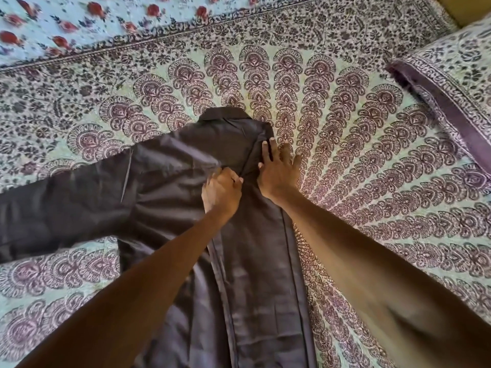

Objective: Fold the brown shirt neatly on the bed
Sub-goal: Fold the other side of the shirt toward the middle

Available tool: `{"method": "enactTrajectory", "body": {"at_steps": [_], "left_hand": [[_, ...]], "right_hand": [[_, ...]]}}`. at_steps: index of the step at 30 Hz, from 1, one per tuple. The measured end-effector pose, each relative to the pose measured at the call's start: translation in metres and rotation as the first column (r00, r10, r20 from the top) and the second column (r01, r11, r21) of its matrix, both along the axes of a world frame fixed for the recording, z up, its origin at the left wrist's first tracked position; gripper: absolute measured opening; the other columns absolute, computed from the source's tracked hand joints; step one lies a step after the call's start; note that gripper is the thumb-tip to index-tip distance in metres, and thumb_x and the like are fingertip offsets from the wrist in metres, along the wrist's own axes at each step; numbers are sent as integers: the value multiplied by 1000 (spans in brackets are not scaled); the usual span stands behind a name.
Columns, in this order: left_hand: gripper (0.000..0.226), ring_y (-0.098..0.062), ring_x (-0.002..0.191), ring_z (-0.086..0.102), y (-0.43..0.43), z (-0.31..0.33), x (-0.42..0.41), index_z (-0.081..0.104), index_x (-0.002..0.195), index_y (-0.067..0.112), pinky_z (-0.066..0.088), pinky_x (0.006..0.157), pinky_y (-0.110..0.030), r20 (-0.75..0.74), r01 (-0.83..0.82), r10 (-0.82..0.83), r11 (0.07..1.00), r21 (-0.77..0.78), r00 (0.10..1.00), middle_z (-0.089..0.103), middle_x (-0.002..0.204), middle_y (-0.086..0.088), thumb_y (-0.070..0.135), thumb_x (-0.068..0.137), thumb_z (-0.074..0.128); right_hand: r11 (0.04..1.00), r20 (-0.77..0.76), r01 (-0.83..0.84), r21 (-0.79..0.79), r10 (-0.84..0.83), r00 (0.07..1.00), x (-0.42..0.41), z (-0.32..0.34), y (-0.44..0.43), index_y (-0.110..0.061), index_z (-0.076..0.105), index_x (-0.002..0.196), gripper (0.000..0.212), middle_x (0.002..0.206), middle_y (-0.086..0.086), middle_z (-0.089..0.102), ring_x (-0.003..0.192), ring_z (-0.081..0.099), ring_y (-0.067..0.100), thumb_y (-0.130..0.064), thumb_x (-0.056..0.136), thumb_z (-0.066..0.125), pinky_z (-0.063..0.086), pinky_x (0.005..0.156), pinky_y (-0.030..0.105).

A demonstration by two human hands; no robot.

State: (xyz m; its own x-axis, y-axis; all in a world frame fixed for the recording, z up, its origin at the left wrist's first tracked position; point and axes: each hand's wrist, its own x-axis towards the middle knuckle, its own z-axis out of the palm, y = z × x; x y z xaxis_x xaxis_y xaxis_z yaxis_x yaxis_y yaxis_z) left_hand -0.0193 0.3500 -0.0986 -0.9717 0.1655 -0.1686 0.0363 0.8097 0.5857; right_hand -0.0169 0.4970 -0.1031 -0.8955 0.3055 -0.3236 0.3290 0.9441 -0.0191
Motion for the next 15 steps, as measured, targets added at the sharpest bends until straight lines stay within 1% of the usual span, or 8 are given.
{"method": "enactTrajectory", "body": {"at_steps": [2, 3, 4, 6, 7, 9, 12, 15], "left_hand": [[10, -29, 97, 59, -1, -3, 1, 59, 89, 17, 49, 82, -44, -89, 50, -52, 999, -17, 995, 60, 100, -5, 28, 89, 59], [11, -29, 99, 58, -1, -4, 2, 57, 94, 17, 48, 83, -44, -116, 76, -81, 996, -51, 990, 59, 103, -5, 27, 89, 58], [14, -28, 102, 56, -1, -4, 5, 55, 100, 18, 47, 84, -44, -131, 91, -103, 991, -95, 986, 57, 108, -5, 27, 90, 57], [29, -28, 108, 53, -1, -5, 15, 50, 116, 19, 45, 88, -42, -153, 99, -130, 975, -197, 980, 52, 120, -7, 29, 90, 56], [37, -28, 111, 51, -3, -7, 22, 47, 125, 18, 44, 90, -42, -169, 107, -151, 964, -245, 974, 50, 126, -8, 31, 90, 54], [50, -28, 119, 48, -11, -12, 38, 39, 140, 18, 42, 96, -42, -189, 166, -232, 936, -310, 954, 45, 138, -10, 35, 94, 47], [56, -28, 141, 30, -31, -24, 58, 24, 151, 20, 31, 112, -46, -148, 279, -351, 888, -366, 924, 30, 155, -6, 42, 100, 33], [57, -27, 147, 16, -47, -23, 69, 17, 153, 23, 20, 117, -49, -134, 277, -344, 891, -360, 929, 18, 160, -4, 43, 101, 30]], "right_hand": [[999, -71, -39, 34, 41, 997, -5, 3, -5, -16, 1, 155, 81, 163, 3, -5, 149, -4, 34, -37, 92, 48, 11, 116, 60], [997, -94, -72, 36, 75, 993, -9, 4, -6, -15, 1, 155, 85, 163, 3, -5, 149, -4, 33, -35, 89, 51, 12, 117, 59], [994, -94, -104, 26, 106, 990, -13, 3, -6, -14, 0, 155, 83, 163, 2, -6, 149, -3, 32, -33, 91, 50, 13, 117, 58], [994, -78, -96, -61, 91, 993, -20, -4, -1, -15, 1, 155, 69, 163, -2, -5, 150, -3, 30, -35, 98, 34, 14, 116, 58], [992, -68, -70, -109, 63, 996, -23, -7, 3, -18, 0, 155, 64, 163, -4, -6, 150, -4, 29, -37, 101, 26, 12, 117, 58], [989, -43, -67, -135, 62, 997, -24, -12, 10, -21, -4, 155, 61, 163, -7, -11, 150, -9, 27, -40, 102, 19, 6, 118, 58], [987, -3, -106, -124, 106, 994, -27, -9, 18, -23, -5, 155, 63, 162, -5, -15, 149, -11, 28, -44, 101, 21, 4, 117, 58], [994, -65, -77, -76, 72, 995, -18, 1, 13, -16, 3, 155, 66, 163, 4, -8, 149, -5, 34, -46, 101, 26, 8, 118, 57]]}}
